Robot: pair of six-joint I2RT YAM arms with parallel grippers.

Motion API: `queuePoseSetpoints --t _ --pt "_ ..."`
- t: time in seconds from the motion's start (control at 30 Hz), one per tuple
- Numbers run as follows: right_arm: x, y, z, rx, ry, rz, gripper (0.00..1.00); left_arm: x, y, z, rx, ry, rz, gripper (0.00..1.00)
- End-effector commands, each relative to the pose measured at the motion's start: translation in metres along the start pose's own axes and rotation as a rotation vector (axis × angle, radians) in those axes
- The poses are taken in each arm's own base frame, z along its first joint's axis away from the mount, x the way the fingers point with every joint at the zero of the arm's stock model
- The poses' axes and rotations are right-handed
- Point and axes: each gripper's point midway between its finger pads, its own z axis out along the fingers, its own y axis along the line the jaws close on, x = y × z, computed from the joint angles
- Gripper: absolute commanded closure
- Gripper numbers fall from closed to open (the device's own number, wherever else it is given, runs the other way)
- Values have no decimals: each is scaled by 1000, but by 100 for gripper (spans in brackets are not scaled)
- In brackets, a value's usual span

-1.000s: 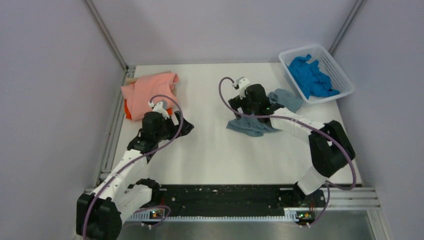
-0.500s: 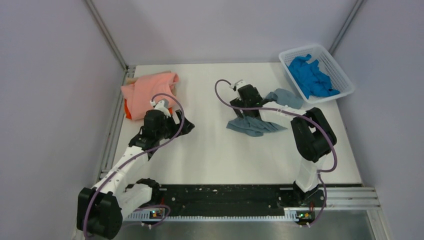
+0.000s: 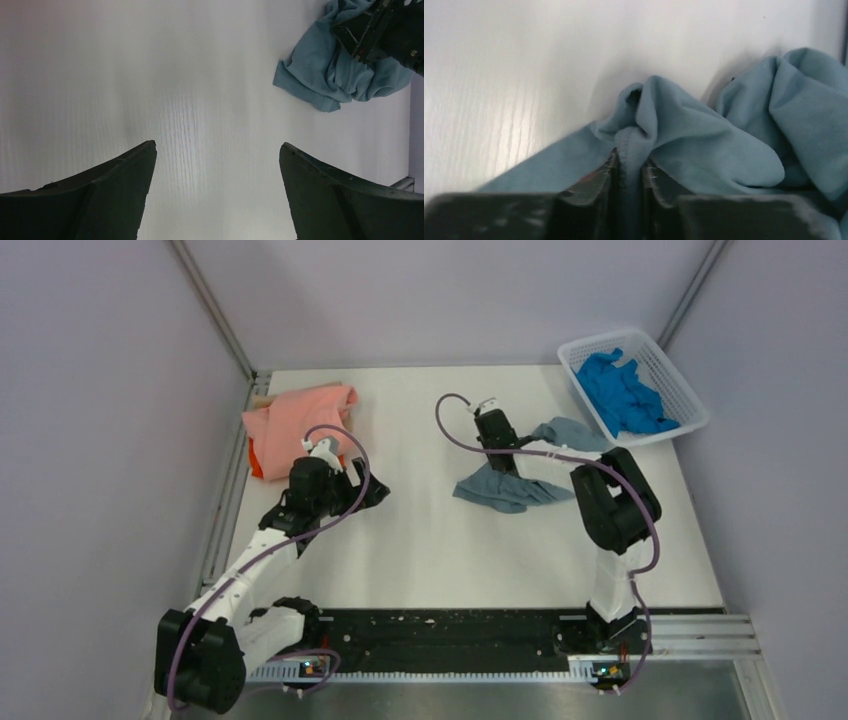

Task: Fold and stack the t-shirts
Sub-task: Flatten out the tshirt

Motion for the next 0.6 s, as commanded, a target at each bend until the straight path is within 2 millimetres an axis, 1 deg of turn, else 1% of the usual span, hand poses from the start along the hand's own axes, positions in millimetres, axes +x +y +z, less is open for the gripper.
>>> queuePoseSetpoints --t 0.0,0.03,0.07,0.1,0.13,0.23,0.3,0.4,0.47,0.53,0.57 --pt "-41 -25 -8 30 -116 226 95 -24 -17 -7 42 -71 32 3" --pt "-46 -30 -15 30 -140 246 97 -24 -17 -7 41 -72 31 3" --pt "-55 -35 -25 26 -178 266 97 -24 -17 -8 41 -73 31 3" --pt "-69 -42 -41 12 -236 288 98 -25 -17 -8 41 -75 29 3" --pt "-80 -46 -55 -3 -278 303 99 -24 -17 -8 41 -75 28 3" --pt "-108 -52 -97 -84 -397 339 100 -25 -20 -8 55 -75 23 3" --pt "-128 -55 -130 -156 -500 375 100 -23 -22 -7 69 -69 21 4" --pt "-159 -53 -180 -296 -637 397 100 -22 -25 -5 79 -59 18 4" --pt "-183 -45 -213 -422 -709 386 100 -22 -25 -5 82 -60 16 3" --pt "-209 -28 -243 -588 -756 360 100 -21 -25 -6 85 -61 16 3" --pt "-222 -18 -262 -686 -783 338 100 -22 -26 -8 85 -64 18 3"
